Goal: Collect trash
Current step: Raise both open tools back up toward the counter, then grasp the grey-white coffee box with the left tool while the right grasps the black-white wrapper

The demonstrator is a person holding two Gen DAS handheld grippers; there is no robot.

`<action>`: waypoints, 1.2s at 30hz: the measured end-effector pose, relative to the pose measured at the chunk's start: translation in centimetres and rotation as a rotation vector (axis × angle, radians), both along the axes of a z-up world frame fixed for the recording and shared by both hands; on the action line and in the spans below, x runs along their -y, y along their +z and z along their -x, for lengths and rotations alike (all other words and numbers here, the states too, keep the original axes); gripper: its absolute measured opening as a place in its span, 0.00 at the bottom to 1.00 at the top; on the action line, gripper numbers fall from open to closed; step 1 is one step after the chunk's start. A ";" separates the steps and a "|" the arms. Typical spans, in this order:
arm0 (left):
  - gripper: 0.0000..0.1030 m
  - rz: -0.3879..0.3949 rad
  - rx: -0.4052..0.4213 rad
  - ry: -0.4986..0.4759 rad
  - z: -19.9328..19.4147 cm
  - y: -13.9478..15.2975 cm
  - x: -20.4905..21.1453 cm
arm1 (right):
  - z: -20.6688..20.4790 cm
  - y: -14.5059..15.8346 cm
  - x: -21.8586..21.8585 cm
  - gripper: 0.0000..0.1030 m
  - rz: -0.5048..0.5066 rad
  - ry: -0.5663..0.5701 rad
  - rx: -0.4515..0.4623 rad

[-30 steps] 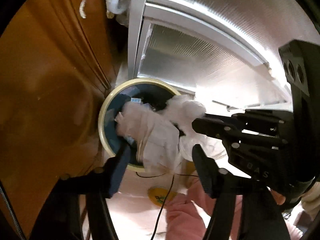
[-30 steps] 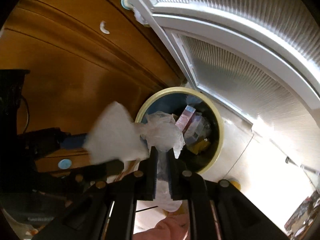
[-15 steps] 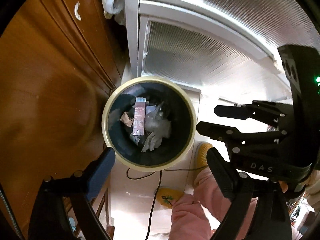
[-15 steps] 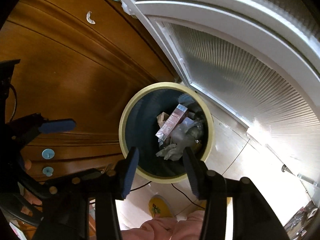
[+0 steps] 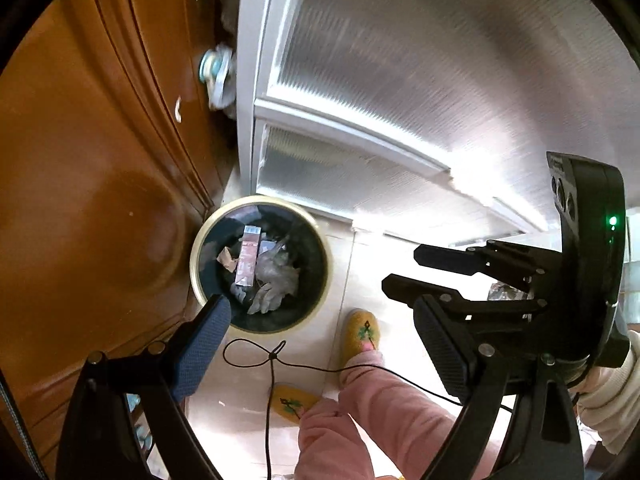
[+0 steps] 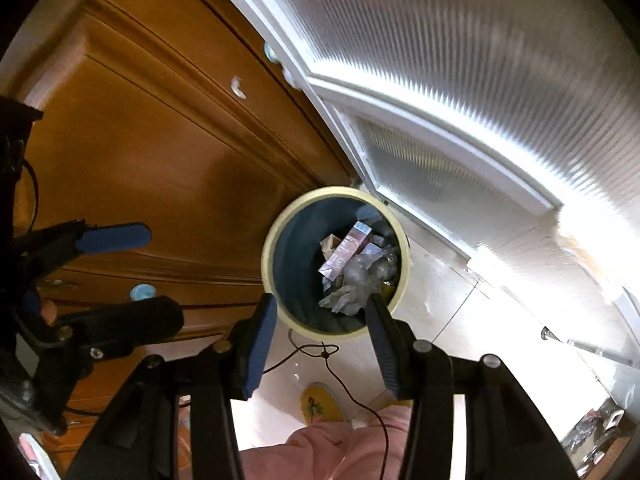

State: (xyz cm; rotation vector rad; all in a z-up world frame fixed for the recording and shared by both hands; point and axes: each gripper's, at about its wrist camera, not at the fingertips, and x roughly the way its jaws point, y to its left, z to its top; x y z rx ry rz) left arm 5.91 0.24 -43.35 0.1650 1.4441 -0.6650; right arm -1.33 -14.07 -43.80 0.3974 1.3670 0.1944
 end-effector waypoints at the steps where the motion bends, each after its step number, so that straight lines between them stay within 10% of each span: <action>1: 0.89 0.004 0.005 -0.003 0.2 0.9 -0.1 | 0.2 0.9 0.0 0.45 -0.001 -0.006 0.008; 23: 0.89 0.157 0.362 -0.003 6.0 32.0 -3.3 | 4.4 30.3 -0.7 0.45 0.071 -0.080 0.328; 36: 0.89 0.267 0.501 0.064 5.7 43.9 -6.9 | 4.5 43.7 -2.1 0.45 0.107 -0.089 0.544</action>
